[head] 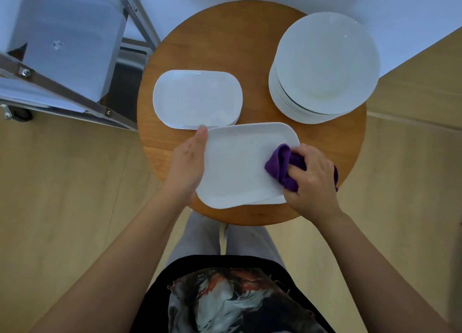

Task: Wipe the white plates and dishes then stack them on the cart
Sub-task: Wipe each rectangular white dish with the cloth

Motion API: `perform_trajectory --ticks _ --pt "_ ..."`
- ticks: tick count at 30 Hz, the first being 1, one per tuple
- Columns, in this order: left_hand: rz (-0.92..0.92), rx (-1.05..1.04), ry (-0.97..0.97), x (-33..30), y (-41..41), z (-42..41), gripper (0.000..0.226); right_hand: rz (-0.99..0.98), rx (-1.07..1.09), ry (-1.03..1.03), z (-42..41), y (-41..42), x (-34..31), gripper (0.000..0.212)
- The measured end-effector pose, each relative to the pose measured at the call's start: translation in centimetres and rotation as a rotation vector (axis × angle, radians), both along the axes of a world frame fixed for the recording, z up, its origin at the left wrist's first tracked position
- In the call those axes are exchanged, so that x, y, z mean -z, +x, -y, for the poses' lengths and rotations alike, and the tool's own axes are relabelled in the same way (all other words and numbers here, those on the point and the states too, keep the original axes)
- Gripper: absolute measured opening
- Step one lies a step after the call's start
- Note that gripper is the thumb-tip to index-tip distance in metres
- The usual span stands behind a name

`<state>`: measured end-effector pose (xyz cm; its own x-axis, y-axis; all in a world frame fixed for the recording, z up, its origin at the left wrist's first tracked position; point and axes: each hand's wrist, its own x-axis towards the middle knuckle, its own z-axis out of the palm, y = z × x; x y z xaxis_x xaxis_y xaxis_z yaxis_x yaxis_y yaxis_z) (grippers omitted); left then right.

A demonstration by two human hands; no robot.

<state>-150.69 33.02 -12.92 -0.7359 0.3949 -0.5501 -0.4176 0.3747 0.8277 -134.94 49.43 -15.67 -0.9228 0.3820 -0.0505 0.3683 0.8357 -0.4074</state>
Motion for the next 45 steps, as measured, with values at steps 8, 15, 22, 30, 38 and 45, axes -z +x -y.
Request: perform_trajectory --ticks 8,15,22,30,38,45 --pt "-0.058 0.02 -0.079 -0.3 1.0 -0.7 0.046 -0.049 0.526 -0.102 3.3 -4.3 -0.3 0.026" --pt "-0.155 -0.003 -0.093 -0.9 1.6 -1.6 0.054 -0.147 0.392 -0.231 9.2 -5.9 -2.0 0.039" --pt "0.053 -0.052 -0.134 -0.5 1.6 -1.1 0.044 -0.132 -0.151 -0.28 9.4 -2.7 -2.5 0.038" --pt "0.29 -0.099 -0.17 -1.4 0.6 -2.4 0.048 -0.303 -0.243 0.017 7.8 -2.3 -3.3 0.011" --pt "0.243 0.001 -0.209 1.3 1.4 -1.0 0.079 -0.588 0.93 -1.326 4.6 -3.9 -5.9 0.031" --pt "0.958 -0.322 0.574 4.3 4.3 1.4 0.072 -0.463 1.059 -1.851 3.2 -2.2 -4.1 0.042"
